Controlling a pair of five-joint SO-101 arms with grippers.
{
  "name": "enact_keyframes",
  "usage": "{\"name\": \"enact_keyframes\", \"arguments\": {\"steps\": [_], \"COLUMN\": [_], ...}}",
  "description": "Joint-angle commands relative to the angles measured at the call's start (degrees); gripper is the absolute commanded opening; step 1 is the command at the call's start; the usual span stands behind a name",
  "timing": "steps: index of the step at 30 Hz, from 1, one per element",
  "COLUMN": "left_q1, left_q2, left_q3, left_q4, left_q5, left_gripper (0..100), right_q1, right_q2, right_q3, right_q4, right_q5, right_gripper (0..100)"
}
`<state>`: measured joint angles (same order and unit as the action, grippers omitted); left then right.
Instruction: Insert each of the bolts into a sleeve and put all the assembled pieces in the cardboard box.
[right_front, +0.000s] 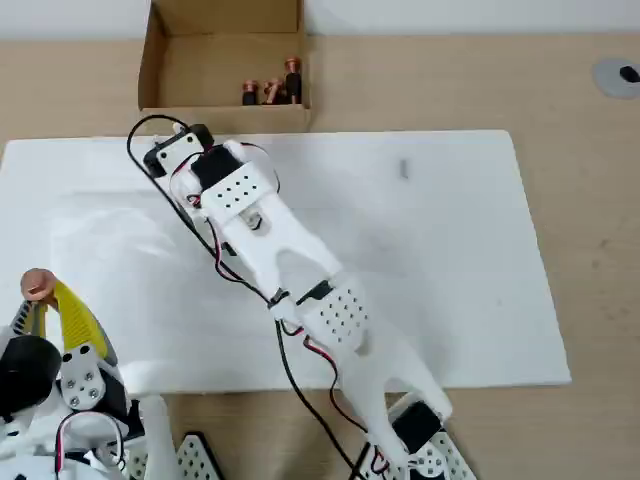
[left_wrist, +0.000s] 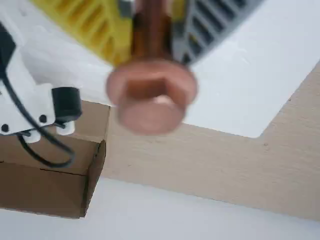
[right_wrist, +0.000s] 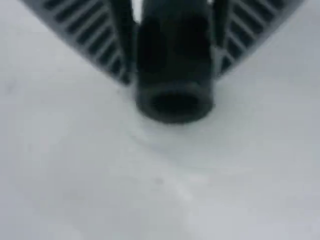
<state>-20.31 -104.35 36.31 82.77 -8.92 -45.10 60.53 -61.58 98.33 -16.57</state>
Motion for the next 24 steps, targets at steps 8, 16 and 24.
{"name": "enact_keyframes", "arguments": {"steps": [8, 16, 24], "left_q1": [-1.0, -1.0, -1.0], "left_q2": [-0.2, -0.2, -0.2], "left_q3": [-2.3, -2.3, -2.3], "left_q4": [0.1, 0.1, 0.2], "left_q5": [0.1, 0.1, 0.1], "left_gripper": [1, 1, 1], "right_q1": [0.0, 0.9, 3.1], "right_q2": [0.8, 0.7, -4.6], "right_q3": [-10.2, -22.6, -34.0], "right_q4": [1.9, 4.0, 4.0], "right_q5": [0.4, 7.2, 13.8], "right_gripper": [0.9, 0.9, 0.9]}}
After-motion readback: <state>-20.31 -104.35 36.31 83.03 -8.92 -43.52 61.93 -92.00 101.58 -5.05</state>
